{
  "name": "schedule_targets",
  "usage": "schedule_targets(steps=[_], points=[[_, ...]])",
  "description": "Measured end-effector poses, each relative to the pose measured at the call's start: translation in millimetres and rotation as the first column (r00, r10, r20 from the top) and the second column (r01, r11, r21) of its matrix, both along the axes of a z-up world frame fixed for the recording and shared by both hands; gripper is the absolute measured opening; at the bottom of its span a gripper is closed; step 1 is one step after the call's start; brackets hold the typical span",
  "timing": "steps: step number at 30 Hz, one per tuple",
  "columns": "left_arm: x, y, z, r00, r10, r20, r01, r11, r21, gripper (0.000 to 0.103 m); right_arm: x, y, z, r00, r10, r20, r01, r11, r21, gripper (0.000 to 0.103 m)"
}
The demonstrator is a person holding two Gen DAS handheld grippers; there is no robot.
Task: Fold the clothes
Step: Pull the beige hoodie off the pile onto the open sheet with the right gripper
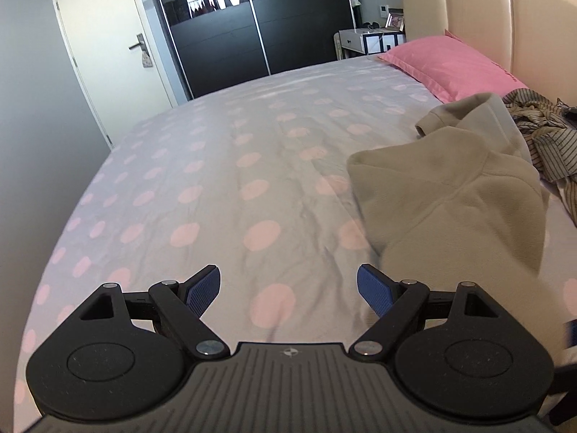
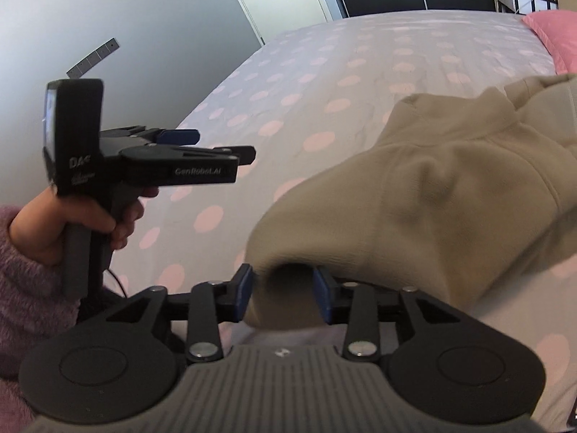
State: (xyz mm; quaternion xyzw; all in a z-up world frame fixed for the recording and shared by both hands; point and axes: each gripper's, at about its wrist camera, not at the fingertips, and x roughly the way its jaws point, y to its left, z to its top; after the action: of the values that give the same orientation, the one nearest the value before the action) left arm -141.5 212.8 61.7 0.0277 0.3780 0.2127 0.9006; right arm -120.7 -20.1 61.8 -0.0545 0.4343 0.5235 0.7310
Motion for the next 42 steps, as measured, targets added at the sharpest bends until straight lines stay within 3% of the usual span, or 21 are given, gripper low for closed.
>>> schedule_targets(steps=[7, 12, 19, 24, 29, 30, 31, 32, 36, 38, 40, 42], points=[[18, -4, -26, 0.998, -0.051, -0.034, 0.047, 0.993, -0.107, 0.084, 33, -34, -5, 0.989, -0.113, 0.095, 0.118, 0.991, -0.055, 0.052], [23, 7, -56, 0.994, -0.044, -0.103, 0.028, 0.987, -0.157, 0.084, 75, -37, -29, 0.965, -0.225, 0.132, 0.24, 0.964, -0.114, 0.058], [17, 26, -88, 0.99, -0.028, -0.137, -0.008, 0.966, -0.257, 0.085, 90, -17, -66, 0.967, -0.243, 0.072, 0.25, 0.96, -0.123, 0.059], [15, 44, -110, 0.988, 0.009, -0.155, -0.071, 0.913, -0.403, 0.092, 85, 5, -87, 0.969, -0.234, 0.08, 0.243, 0.96, -0.14, 0.066], [21, 51, -143, 0.971, 0.009, -0.24, -0.155, 0.786, -0.599, 0.092, 82, 15, -105, 0.966, -0.216, 0.139, 0.24, 0.952, -0.188, 0.067], [23, 50, -147, 0.968, -0.002, -0.252, -0.162, 0.761, -0.629, 0.089, 83, 15, -107, 0.966, -0.213, 0.143, 0.239, 0.951, -0.195, 0.067], [24, 47, -147, 0.969, -0.021, -0.246, -0.145, 0.757, -0.637, 0.077, 84, 15, -109, 0.966, -0.214, 0.146, 0.241, 0.95, -0.197, 0.067], [26, 41, -145, 0.971, -0.048, -0.235, -0.116, 0.764, -0.635, 0.066, 85, 15, -110, 0.965, -0.216, 0.149, 0.243, 0.95, -0.198, 0.067], [31, 18, -132, 0.966, -0.091, -0.24, -0.064, 0.82, -0.568, 0.052, 87, 13, -107, 0.955, -0.231, 0.187, 0.264, 0.948, -0.177, 0.067], [31, 3, -124, 0.966, -0.122, -0.227, -0.019, 0.845, -0.534, 0.036, 86, 12, -105, 0.949, -0.236, 0.208, 0.273, 0.946, -0.175, 0.067], [30, -14, -115, 0.963, -0.176, -0.204, 0.053, 0.867, -0.496, 0.03, 85, 12, -104, 0.943, -0.242, 0.23, 0.284, 0.943, -0.173, 0.067], [26, -33, -106, 0.956, -0.238, -0.172, 0.132, 0.873, -0.47, 0.027, 85, 11, -101, 0.931, -0.254, 0.263, 0.305, 0.936, -0.177, 0.066]])
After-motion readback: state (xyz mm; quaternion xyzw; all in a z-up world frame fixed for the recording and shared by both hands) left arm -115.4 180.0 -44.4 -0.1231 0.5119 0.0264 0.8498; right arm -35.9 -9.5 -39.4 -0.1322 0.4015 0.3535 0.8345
